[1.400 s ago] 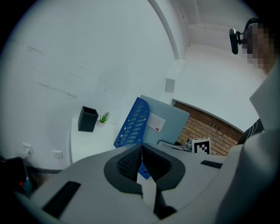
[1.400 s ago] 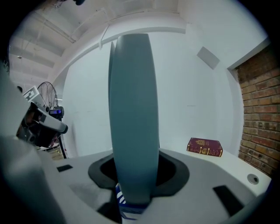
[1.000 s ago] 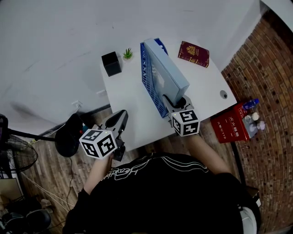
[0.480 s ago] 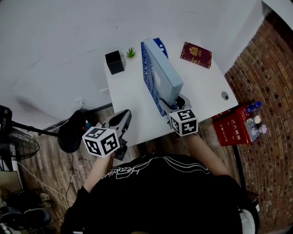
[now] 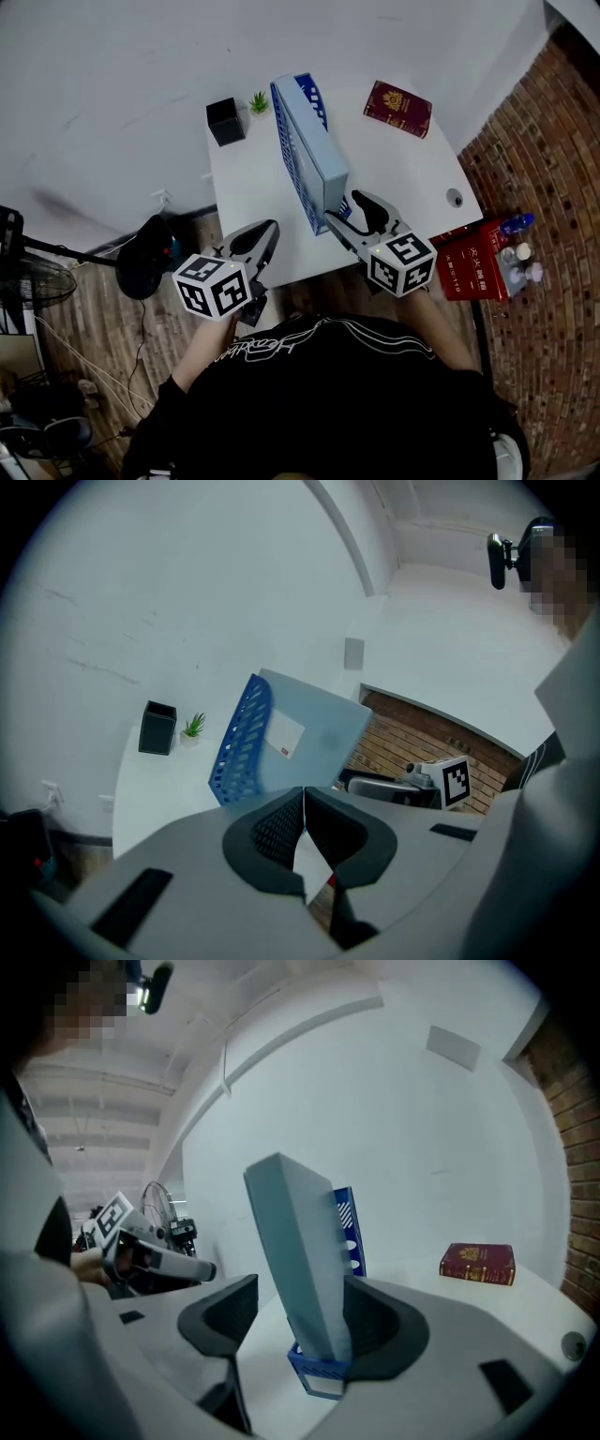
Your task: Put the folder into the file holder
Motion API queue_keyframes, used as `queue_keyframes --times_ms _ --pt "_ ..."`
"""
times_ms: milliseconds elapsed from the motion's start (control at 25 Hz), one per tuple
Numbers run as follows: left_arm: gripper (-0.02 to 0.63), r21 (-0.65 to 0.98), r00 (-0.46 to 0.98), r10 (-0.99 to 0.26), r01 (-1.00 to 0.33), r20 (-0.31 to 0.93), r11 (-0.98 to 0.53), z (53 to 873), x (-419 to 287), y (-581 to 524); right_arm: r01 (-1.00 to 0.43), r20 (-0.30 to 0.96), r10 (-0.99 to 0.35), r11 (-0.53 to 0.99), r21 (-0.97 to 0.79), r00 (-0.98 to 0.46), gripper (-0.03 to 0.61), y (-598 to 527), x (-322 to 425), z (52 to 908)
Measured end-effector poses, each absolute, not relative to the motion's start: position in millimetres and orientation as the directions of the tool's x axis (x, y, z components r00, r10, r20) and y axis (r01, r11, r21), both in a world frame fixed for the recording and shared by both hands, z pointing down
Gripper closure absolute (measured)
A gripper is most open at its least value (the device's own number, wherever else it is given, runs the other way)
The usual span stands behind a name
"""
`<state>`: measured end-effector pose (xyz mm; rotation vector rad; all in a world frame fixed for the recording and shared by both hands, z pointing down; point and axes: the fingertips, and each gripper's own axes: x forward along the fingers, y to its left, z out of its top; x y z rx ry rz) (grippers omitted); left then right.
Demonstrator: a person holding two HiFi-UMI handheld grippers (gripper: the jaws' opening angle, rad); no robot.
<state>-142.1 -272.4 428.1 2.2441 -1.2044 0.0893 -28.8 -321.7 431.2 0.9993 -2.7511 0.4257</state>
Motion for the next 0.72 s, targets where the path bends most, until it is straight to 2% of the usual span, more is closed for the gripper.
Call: queue_keyframes --times_ms 80,520,720 --pt "0.581 0.462 0.592 -0.743 -0.778 0.313 -0.425 422 -132 -271 -0.621 0.243 -0.575 0.752 -0.219 -0.781 0.328 -317 -21 417" --pt "0.581 0.438 0.580 -0.768 -0.785 0.271 -0.438 390 -96 -264 -0.511 0.128 -0.497 0.807 -0.297 -0.858 0.575 -301 6 372" --pt "0.581 0.433 0.569 -0.773 -0.793 0.280 -0.427 388 -87 -264 -0.445 0.081 -0.445 0.835 -0.324 -0.892 0.578 -295 9 368"
